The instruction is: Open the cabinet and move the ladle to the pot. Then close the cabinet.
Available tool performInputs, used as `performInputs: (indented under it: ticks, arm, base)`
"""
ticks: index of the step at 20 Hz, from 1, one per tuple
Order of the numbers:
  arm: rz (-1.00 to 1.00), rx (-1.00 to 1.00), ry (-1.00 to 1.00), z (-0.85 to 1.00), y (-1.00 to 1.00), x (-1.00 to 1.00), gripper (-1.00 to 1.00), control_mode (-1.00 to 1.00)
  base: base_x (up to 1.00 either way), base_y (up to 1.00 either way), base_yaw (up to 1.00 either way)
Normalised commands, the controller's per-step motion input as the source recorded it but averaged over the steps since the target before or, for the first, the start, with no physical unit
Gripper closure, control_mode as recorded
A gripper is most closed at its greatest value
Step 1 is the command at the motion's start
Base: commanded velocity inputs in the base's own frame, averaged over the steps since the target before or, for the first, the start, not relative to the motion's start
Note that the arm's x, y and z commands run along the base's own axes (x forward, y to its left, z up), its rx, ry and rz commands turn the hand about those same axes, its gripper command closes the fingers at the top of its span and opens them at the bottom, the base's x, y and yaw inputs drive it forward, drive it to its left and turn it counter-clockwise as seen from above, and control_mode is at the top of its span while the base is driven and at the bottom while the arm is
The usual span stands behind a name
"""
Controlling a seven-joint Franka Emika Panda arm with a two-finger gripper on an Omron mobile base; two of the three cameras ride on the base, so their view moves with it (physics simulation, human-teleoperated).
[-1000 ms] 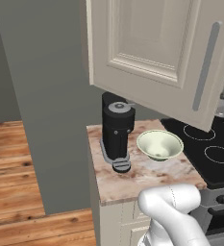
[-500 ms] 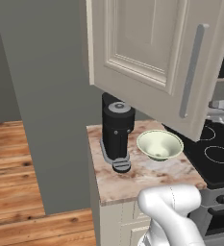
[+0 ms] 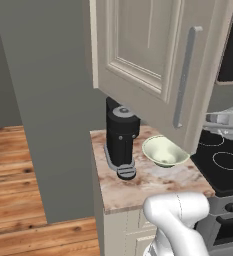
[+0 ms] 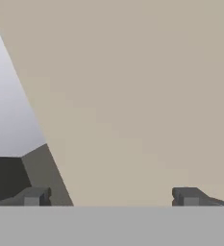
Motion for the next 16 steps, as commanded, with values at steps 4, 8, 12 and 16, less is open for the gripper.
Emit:
performInputs:
  ticks: [4, 8, 12, 16]
  arm:
    - [0.02, 0.0, -0.01, 0.0, 0.32, -0.26, -1.0, -1.0]
    - [0.02, 0.0, 0.0, 0.0, 0.28, -0.27, -1.0, -1.0]
    - [0.01, 0.0, 0.0, 0.0, 0.24, -0.23, -1.0, -1.0]
    - [0.01, 0.0, 0.0, 0.0, 0.28, -0.18, -1.0, -1.0]
  base:
    - [0.0, 0.0, 0.0]
    - [0.0, 0.0, 0.0]
    - [0.0, 0.0, 0.0]
    - [0.0, 0.0, 0.0]
